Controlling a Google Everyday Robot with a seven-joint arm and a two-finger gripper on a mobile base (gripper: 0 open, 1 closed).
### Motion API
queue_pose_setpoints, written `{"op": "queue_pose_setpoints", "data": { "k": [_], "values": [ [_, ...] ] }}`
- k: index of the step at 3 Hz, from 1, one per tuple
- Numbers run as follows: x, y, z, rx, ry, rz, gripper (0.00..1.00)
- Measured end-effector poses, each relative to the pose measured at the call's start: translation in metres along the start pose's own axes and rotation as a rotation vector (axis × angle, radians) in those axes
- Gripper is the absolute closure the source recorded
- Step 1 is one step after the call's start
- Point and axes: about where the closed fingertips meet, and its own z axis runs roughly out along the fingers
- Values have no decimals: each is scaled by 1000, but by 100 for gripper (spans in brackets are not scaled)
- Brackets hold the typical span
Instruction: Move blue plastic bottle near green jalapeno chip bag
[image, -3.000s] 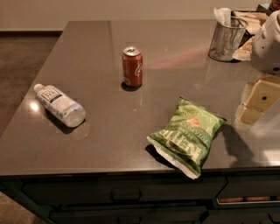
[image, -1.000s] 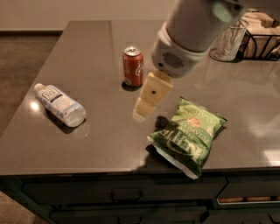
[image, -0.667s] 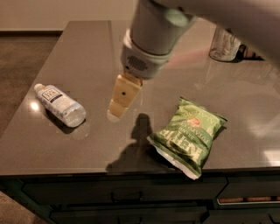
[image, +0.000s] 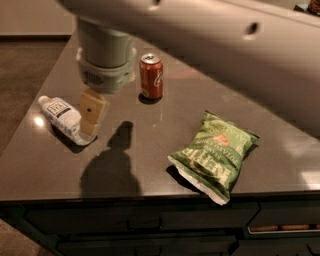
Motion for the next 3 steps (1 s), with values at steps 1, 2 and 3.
{"op": "queue_pose_setpoints", "data": {
  "k": [1, 2, 3],
  "values": [
    [-30, 12, 26, -7, 44, -19, 0],
    [-49, 25, 58, -19, 101, -43, 0],
    [-66, 36, 82, -25, 151, -65, 0]
  ]
}}
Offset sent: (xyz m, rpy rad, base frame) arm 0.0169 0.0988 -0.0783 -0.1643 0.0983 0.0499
